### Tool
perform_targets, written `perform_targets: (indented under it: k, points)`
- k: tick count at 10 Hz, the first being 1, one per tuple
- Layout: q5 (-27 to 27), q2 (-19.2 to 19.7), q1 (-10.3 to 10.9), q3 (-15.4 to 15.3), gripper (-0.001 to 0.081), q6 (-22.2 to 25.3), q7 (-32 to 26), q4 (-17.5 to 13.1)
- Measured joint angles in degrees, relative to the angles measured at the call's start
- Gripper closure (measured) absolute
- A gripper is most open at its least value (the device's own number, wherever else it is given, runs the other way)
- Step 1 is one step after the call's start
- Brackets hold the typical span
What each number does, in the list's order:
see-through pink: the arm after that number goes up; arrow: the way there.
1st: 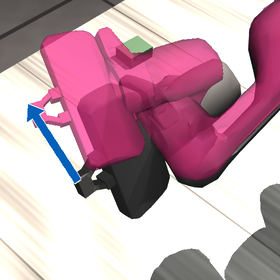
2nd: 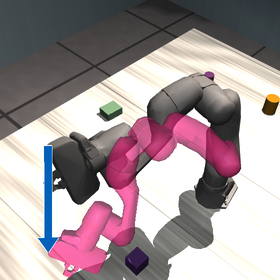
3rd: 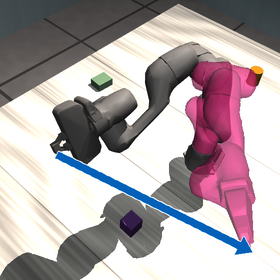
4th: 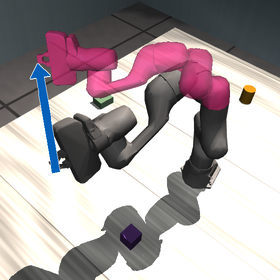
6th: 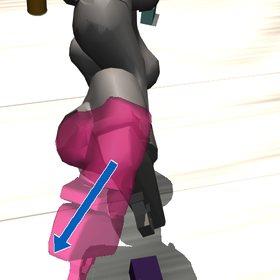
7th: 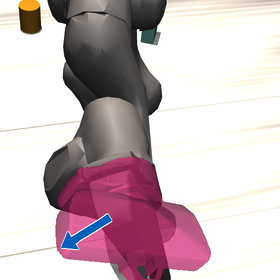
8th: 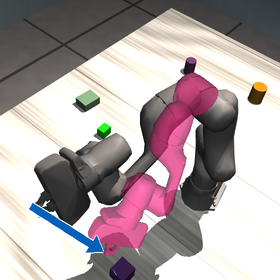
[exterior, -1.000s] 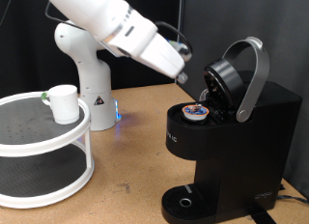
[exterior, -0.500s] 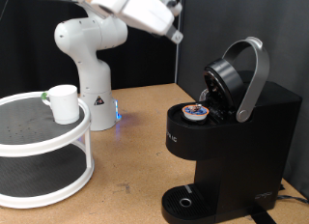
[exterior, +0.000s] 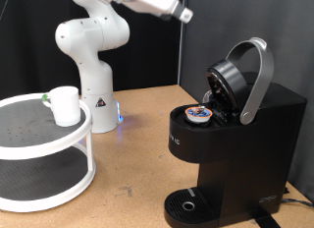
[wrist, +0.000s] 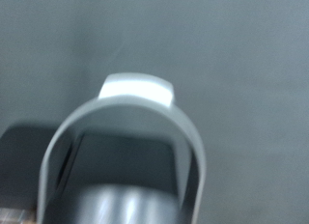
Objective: Make a cup of coffee with the keurig machine
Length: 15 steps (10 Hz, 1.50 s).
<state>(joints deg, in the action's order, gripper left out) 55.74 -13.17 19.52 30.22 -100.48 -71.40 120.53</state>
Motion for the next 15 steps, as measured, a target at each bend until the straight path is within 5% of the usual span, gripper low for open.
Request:
perform_targets:
  k: [4, 9, 15]
  points:
    - [5.73, -0.12, 1.96, -2.80, 0.0003, -0.14, 4.11, -3.14]
    - [-1.67, 0.63, 3.53, -11.08, 0.0003, -6.87, 13.50, -7.69]
    - [0.73, 2.02, 4.04, -12.66, 0.0003, -8.44, 13.82, -8.20]
